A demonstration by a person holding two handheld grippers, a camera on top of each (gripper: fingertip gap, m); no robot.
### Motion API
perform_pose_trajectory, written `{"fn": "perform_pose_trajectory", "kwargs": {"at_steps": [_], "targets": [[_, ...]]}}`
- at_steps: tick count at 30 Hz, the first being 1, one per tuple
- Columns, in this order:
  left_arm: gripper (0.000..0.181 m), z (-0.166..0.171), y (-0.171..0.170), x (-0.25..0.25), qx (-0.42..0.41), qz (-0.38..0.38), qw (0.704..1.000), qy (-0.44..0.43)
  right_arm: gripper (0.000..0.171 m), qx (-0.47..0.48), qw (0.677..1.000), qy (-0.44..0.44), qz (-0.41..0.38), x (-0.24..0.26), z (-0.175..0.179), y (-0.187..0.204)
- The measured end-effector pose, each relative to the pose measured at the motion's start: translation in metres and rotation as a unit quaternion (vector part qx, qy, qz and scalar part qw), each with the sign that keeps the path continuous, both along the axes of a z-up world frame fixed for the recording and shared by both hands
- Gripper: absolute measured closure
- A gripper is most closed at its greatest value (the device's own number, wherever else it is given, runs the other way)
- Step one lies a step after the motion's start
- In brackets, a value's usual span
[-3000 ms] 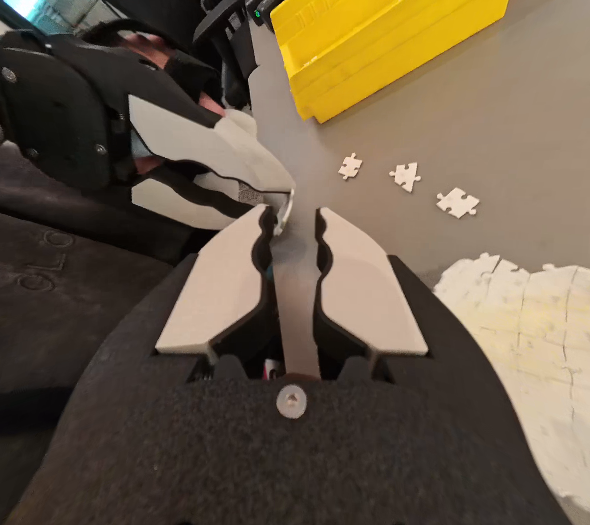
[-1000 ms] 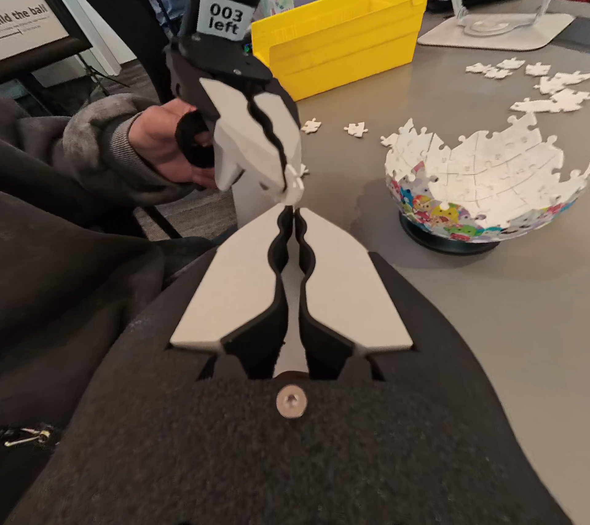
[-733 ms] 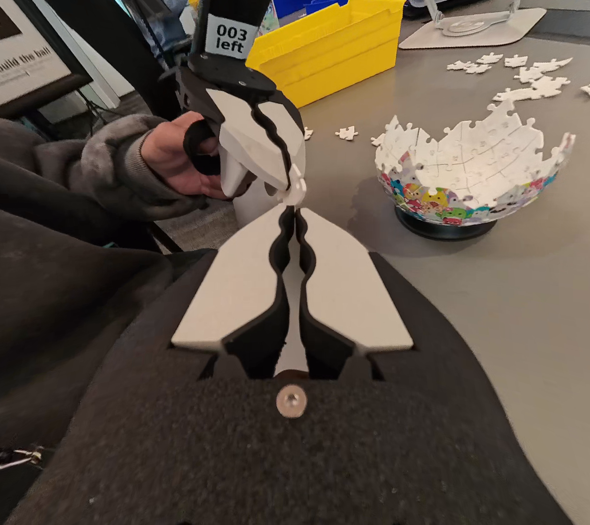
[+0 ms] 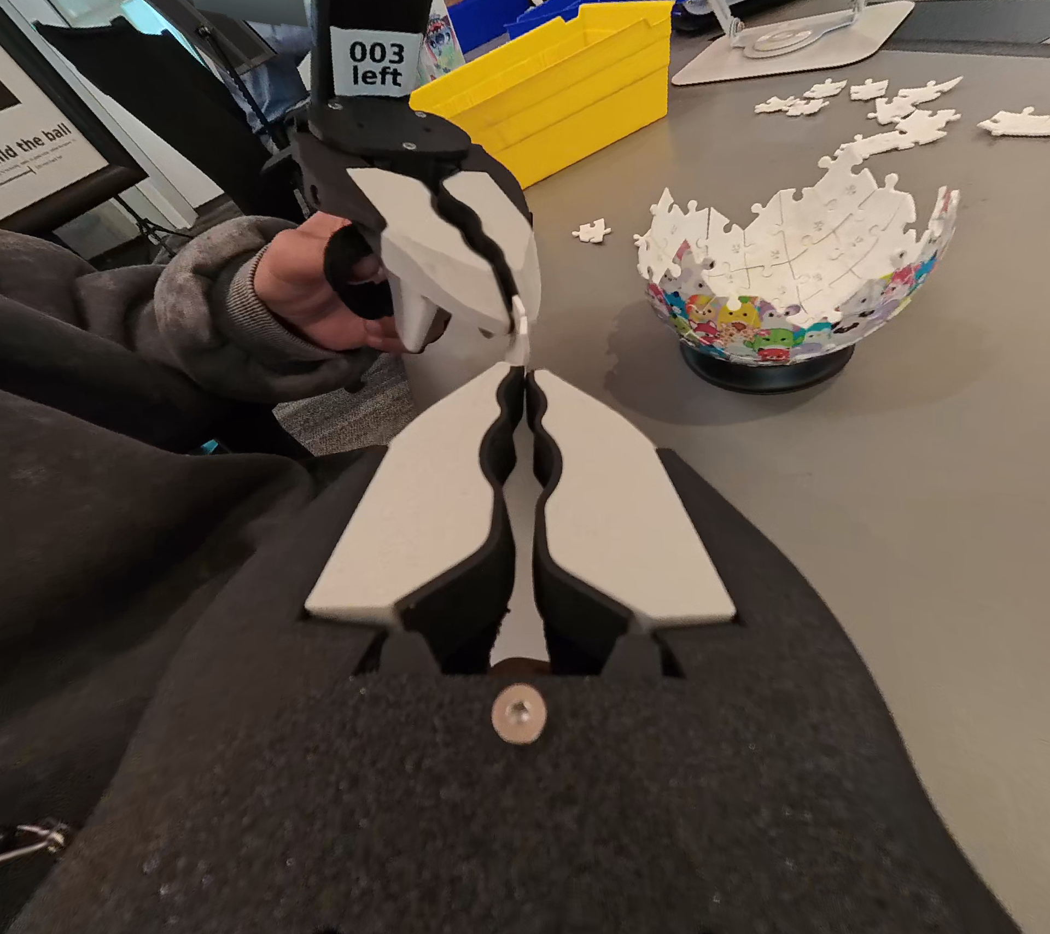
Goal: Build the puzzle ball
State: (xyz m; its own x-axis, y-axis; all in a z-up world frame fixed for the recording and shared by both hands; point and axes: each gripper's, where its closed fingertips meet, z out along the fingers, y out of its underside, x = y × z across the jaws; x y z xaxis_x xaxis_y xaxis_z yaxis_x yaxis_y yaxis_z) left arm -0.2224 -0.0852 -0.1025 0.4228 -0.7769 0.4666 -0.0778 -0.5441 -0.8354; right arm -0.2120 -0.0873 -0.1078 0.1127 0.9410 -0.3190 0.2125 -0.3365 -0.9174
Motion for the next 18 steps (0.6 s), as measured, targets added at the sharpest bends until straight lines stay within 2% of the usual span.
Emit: {"fn": "perform_pose_trajectory", "kwargs": {"at_steps": [3, 8, 14, 18], "targets": [[0.18, -0.001, -0.002, 0.0, -0.012, -0.01, 1.0, -0.008, 0.17, -0.003, 1.0, 0.014, -0.005, 0.001, 0.004, 0.003], [0.18, -0.012, -0.009, 0.008, -0.017, -0.025, 0.999, 0.027, 0.171, -0.016, 0.999, 0.031, -0.007, 0.003, 0.009, 0.005], [0.18, -0.01, -0.009, 0.008, -0.018, -0.018, 0.999, 0.021, 0.171, -0.01, 0.999, 0.034, -0.007, 0.003, 0.01, 0.007], [0.18, -0.003, -0.004, 0.001, -0.027, -0.003, 1.0, -0.014, 0.155, -0.027, 0.999, 0.033, 0.004, 0.001, 0.006, 0.007]]}}
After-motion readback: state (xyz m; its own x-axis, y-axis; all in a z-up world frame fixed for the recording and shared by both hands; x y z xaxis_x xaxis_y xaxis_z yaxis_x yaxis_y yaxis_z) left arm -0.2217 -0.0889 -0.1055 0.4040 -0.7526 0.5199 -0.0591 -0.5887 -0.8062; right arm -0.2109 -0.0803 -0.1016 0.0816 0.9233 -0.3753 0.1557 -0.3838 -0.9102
